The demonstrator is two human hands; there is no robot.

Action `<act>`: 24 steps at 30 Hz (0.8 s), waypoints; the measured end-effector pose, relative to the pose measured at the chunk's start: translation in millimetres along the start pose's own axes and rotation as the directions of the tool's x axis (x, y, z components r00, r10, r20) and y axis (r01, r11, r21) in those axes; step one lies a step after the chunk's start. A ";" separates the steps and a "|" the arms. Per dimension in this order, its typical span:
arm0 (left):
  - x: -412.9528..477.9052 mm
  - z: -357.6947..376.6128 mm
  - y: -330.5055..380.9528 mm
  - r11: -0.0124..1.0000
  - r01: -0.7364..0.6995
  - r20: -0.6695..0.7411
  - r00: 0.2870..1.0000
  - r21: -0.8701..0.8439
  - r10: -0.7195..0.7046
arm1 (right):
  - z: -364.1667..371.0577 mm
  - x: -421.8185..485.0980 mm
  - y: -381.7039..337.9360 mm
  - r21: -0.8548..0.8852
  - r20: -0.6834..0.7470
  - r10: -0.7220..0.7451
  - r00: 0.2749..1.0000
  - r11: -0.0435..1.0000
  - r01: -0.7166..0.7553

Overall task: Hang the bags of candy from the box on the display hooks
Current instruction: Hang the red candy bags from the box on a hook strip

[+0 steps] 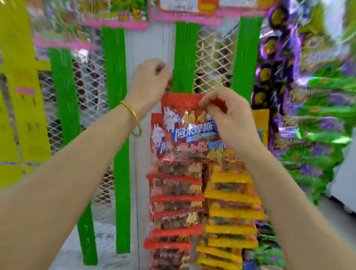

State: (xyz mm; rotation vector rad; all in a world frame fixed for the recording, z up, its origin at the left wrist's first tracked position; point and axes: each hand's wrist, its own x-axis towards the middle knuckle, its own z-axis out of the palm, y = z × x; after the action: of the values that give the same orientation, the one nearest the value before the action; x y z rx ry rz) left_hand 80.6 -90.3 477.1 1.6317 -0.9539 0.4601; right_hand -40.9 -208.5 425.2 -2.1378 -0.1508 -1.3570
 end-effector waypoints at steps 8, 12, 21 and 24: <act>14.9 -4.1 7.8 0.999 0.046 0.115 0.992 0.019 -0.048 | 30.1 49.9 9.3 -0.187 -0.112 -0.052 0.992 0.982 0.031; 14.9 -2.5 7.6 0.997 0.052 0.150 0.987 0.059 -0.061 | 31.0 50.1 7.5 -0.198 -0.128 -0.034 0.991 0.980 0.008; 13.2 -4.3 10.9 0.990 0.140 0.190 0.972 0.015 -0.140 | 31.5 45.7 4.2 -0.190 -0.066 -0.003 0.998 0.982 -0.010; 11.7 -3.8 11.9 0.987 0.159 0.186 0.970 0.015 -0.159 | 31.5 42.9 4.1 -0.186 -0.047 0.015 0.999 0.982 -0.023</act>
State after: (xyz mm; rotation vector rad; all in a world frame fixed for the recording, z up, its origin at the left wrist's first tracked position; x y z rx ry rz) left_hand 79.0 -91.2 494.2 1.7581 -0.9509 0.1992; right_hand 5.8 -204.1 450.7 -2.2528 0.0160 -1.4576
